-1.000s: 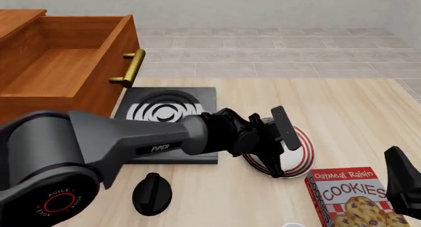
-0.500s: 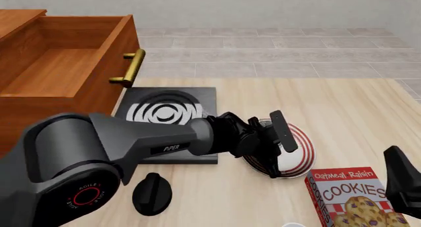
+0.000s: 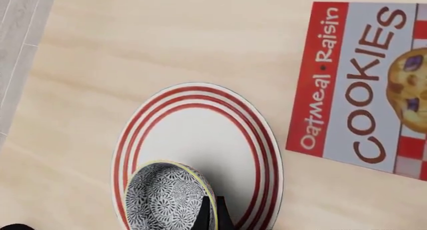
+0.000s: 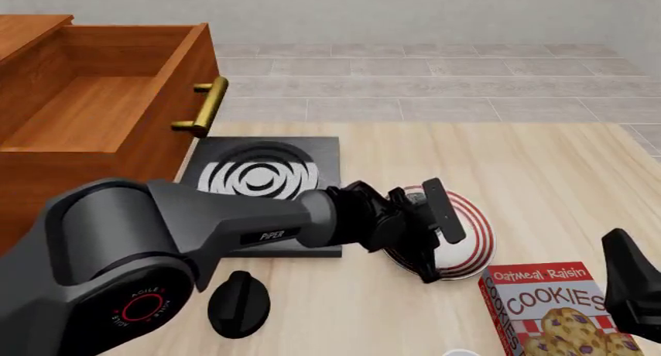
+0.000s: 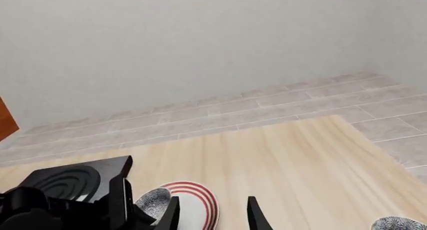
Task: Pick the akita bowl in the top layer of the wooden cabinet and place it on the plate.
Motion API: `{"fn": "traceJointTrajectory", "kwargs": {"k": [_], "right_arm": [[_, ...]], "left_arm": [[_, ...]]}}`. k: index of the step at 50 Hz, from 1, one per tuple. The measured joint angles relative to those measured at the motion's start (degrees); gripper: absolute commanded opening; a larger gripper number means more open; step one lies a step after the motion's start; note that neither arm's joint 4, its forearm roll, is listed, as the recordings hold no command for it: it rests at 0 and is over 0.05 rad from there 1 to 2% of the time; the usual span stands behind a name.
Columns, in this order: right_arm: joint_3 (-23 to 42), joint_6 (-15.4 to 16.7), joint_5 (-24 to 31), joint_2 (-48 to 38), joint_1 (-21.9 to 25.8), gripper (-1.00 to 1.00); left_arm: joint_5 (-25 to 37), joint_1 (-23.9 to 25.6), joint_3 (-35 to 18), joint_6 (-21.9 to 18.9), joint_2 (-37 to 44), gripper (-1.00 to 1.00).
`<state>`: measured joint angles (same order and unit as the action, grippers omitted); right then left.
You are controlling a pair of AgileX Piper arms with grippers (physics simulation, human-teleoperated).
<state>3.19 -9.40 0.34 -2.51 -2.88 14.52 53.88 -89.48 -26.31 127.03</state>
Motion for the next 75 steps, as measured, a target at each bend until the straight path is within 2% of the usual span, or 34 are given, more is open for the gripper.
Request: {"fn": "traceJointTrajectory", "kwargs": {"k": [18, 19, 43, 75], "right_arm": [[0.2, 0.1, -0.1, -0.3, -0.1, 1.0], [0.2, 0.1, -0.1, -0.4, -0.1, 1.0], [0.1, 0.1, -0.2, -0.3, 0.1, 1.0], [0.4, 0.4, 1.2, 1.5, -0.4, 1.0]], "left_arm": [[-0.3, 0.2, -0.1, 0.1, 0.4, -1.0], [-0.2, 0.2, -0.3, 0.1, 0.5, 1.0], [1.4, -0.8, -1.0, 0.6, 1.1, 1.0], [6.1, -1.4, -4.9, -1.5, -1.1, 1.0]]}}
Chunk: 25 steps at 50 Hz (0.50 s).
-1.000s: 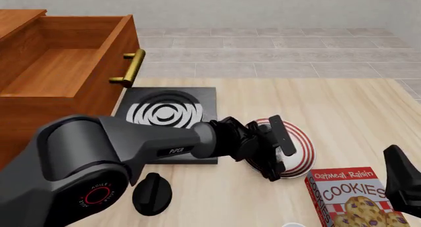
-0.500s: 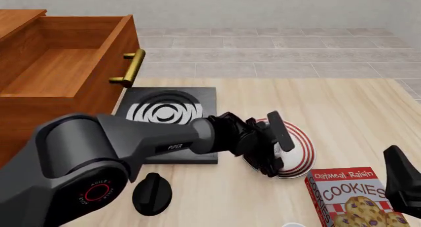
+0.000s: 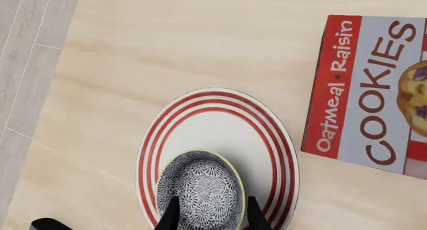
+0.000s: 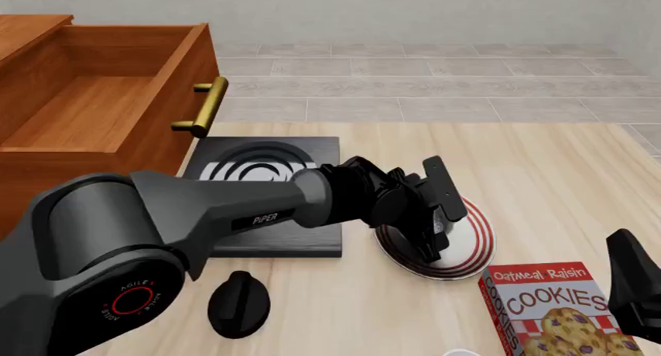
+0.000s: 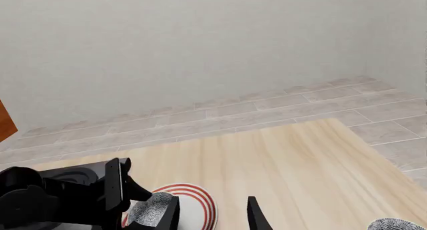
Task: Pick the akita bowl in the top layer of the wooden cabinet and place it on the plate.
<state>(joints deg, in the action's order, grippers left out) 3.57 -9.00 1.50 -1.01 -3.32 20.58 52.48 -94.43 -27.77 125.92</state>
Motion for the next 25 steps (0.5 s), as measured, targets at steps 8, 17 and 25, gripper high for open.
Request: {"fn": "traceJointTrajectory", "kwargs": {"k": [8, 17, 25], "right_arm": [[0.1, 0.2, 0.3, 0.4, -0.1, 1.0], [0.2, 0.4, 0.4, 0.6, -0.1, 1.0], [0.3, 0.6, 0.4, 0.7, -0.1, 1.0]], "left_arm": [[-0.2, 0.2, 1.3, 0.0, -1.5, 1.0], [-0.6, 0.7, 2.4, 0.3, -2.8, 1.0], [-0.4, 1.0, 2.5, 0.4, -3.2, 1.0]]}}
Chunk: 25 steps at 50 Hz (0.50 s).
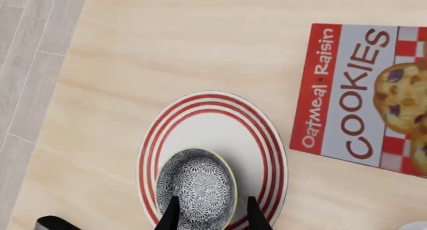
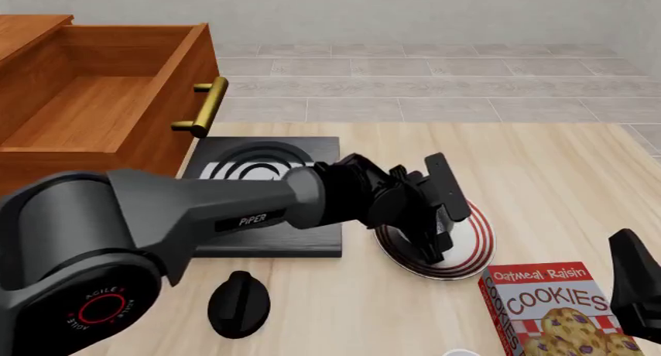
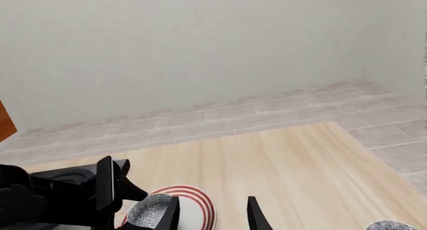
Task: Pick the akita bowl in the top layer of the wooden cabinet and place it on the plate.
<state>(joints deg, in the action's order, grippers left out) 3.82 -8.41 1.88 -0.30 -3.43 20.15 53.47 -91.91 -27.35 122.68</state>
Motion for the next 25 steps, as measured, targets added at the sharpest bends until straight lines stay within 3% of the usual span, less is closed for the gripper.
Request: {"fn": "traceJointTrajectory", "kwargs": {"k": [25], "right_arm": [[0.1, 0.7, -0.2, 0.1, 0.3, 1.0]], "left_arm": [[1.6, 0.0, 0.5, -1.4, -3.5, 1.0]]}}
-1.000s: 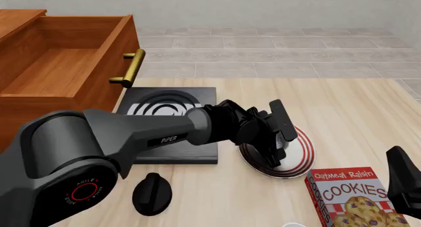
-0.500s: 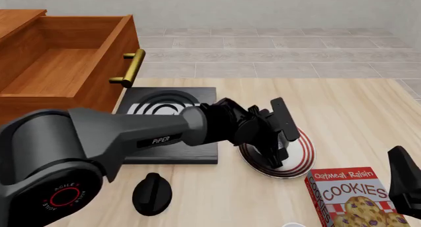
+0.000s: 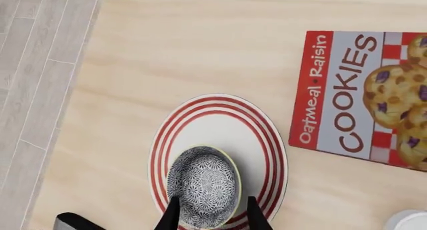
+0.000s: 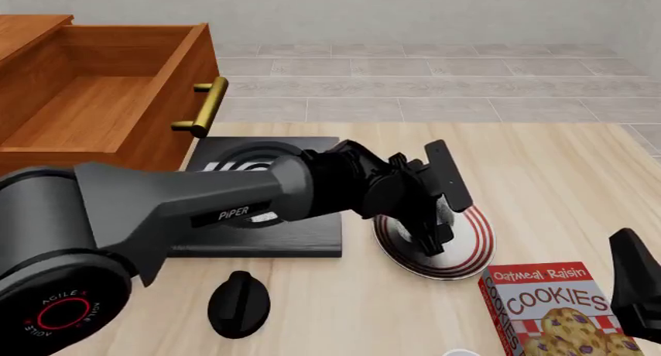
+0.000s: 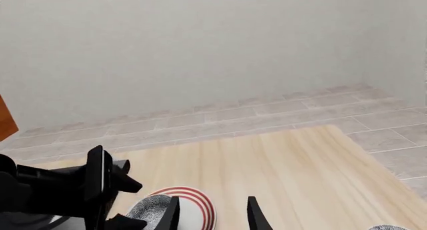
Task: Pick the akita bowl in the top layer of the wooden cabinet and place it on the plate.
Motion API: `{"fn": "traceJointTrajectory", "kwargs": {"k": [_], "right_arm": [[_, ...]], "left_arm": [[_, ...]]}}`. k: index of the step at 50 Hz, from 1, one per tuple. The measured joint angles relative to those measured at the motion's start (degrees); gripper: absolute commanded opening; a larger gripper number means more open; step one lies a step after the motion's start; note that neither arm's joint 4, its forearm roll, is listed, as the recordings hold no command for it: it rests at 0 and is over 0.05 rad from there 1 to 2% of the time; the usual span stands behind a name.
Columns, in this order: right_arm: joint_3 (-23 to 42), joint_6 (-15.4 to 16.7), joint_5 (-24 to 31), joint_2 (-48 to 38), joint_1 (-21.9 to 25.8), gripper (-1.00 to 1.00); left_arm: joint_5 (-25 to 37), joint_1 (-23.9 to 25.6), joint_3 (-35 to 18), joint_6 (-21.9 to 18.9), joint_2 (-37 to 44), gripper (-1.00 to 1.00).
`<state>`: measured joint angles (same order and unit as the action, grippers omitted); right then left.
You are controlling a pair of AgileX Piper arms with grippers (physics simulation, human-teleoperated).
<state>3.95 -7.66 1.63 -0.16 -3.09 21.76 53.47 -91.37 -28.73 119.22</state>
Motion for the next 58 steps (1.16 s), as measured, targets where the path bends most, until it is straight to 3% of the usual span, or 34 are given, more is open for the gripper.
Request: {"fn": "traceJointTrajectory", "kwargs": {"k": [58], "right_arm": [[0.4, 2.6, -0.8, 0.1, 1.1, 1.0]], "left_arm": [[4.0, 0.9, 0.9, -2.2, -8.6, 1.0]]}}
